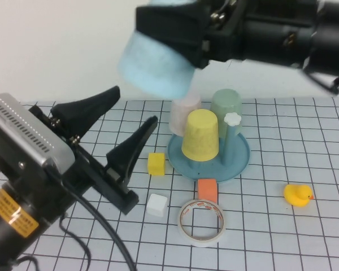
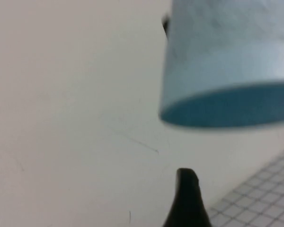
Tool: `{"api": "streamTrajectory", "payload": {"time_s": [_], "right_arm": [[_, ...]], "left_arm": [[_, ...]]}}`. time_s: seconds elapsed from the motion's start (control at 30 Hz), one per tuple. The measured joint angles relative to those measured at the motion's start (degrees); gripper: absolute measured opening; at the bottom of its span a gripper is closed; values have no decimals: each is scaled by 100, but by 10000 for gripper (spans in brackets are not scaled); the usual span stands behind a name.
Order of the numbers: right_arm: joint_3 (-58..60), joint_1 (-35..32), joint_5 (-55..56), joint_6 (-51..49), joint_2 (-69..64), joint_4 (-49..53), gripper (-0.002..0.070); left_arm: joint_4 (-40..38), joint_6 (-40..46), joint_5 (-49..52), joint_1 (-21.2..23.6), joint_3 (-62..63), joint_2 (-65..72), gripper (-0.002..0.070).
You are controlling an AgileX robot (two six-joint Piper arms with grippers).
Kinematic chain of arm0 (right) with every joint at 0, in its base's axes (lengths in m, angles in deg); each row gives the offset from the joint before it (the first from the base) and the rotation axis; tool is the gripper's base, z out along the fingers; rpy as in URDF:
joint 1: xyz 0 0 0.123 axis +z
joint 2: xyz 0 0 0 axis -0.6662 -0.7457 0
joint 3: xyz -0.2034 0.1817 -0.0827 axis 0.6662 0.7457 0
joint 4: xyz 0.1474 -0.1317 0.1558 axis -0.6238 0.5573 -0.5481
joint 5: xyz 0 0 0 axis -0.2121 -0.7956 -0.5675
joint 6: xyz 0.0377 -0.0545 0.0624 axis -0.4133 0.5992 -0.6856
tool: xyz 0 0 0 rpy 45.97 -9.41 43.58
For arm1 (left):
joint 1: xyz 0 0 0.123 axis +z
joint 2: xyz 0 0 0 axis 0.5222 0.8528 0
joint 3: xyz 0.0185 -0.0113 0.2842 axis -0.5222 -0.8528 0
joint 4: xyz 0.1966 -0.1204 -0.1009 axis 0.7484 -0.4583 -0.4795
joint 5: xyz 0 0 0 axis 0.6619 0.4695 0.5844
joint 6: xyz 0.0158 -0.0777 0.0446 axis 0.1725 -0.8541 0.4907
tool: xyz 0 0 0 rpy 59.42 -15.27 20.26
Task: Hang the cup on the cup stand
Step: Adjust the cup with two arms, then place the cup on the cup holder
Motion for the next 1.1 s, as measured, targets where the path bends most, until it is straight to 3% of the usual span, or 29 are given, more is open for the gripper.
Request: {"api": "streamTrajectory", "payload": {"time_s": [0.17, 0.27, 0.37, 0.47, 0.73, 1.1], "right_arm": [[-9, 0, 905, 526, 304, 827, 577], [128, 0, 1620, 538, 326, 1051, 577], [330, 0, 2401, 538, 284, 1083, 577], [474, 0, 3198, 623, 122, 1083, 577], [518, 0, 4192, 1128, -856, 1051, 577], [123, 0, 4572, 1182, -1979, 910, 577]], "left_arm": [[158, 0, 1267, 0, -9, -619, 422], [107, 0, 2360, 0, -9, -1087, 302], [68, 0, 3663, 0, -9, -1592, 116], [48, 0, 4907, 0, -9, -2131, 32], [-28, 0, 7127, 0, -9, -3048, 0], [-42, -54, 7596, 0, -9, -3201, 0]]}}
